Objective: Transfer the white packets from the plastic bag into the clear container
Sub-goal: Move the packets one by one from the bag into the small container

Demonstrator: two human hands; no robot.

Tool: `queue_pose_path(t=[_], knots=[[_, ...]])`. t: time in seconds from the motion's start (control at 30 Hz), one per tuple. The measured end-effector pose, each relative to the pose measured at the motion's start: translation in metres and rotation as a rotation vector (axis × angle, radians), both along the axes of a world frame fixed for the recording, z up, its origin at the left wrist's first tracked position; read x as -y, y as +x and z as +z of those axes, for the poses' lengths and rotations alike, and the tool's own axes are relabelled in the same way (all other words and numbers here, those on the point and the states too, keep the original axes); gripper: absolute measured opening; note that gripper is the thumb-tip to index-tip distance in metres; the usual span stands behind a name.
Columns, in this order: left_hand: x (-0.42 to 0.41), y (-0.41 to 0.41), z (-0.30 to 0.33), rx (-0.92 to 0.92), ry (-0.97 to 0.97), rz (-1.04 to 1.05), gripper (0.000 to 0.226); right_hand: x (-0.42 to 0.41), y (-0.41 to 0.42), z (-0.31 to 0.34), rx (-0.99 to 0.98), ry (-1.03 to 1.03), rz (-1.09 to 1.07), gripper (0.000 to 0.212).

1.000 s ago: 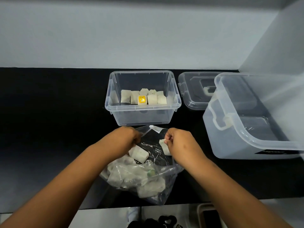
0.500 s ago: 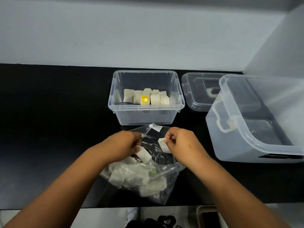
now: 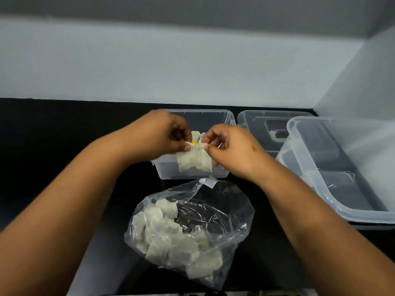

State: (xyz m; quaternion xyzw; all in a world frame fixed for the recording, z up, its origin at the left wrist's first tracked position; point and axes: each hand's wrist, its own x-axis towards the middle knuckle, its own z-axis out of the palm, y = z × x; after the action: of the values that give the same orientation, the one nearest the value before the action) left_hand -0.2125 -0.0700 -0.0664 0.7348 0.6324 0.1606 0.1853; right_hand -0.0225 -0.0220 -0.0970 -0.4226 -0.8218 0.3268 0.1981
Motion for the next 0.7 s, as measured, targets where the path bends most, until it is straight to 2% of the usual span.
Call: queue_pose_path(t=[0.17, 0.27, 0.37, 0.53, 0.7], knots=[[-0.026, -0.030, 0.031, -0.031, 0.095, 0.078, 0.008, -0.040, -0.029, 0.030, -0.019, 0.046, -0.044, 0.014], [-0.037, -0.051, 0.032, -0.071, 0.114, 0.136, 0.008, -0.064, -0.048, 0.027, 0.027, 0.001, -0.072, 0.013], [-0.042, -0.067, 0.021, -0.081, 0.090, 0.158, 0.011, -0.086, -0.069, 0.003, 0.175, -0.122, -0.035, 0.011], [-0.042, -0.084, 0.004, 0.016, 0.064, 0.168, 0.012, -0.105, -0.096, -0.042, 0.280, -0.439, 0.059, 0.010], [-0.044, -0.096, -0.002, 0.061, 0.056, 0.148, 0.011, -0.115, -0.119, -0.068, 0.422, -0.471, 0.074, 0.013]])
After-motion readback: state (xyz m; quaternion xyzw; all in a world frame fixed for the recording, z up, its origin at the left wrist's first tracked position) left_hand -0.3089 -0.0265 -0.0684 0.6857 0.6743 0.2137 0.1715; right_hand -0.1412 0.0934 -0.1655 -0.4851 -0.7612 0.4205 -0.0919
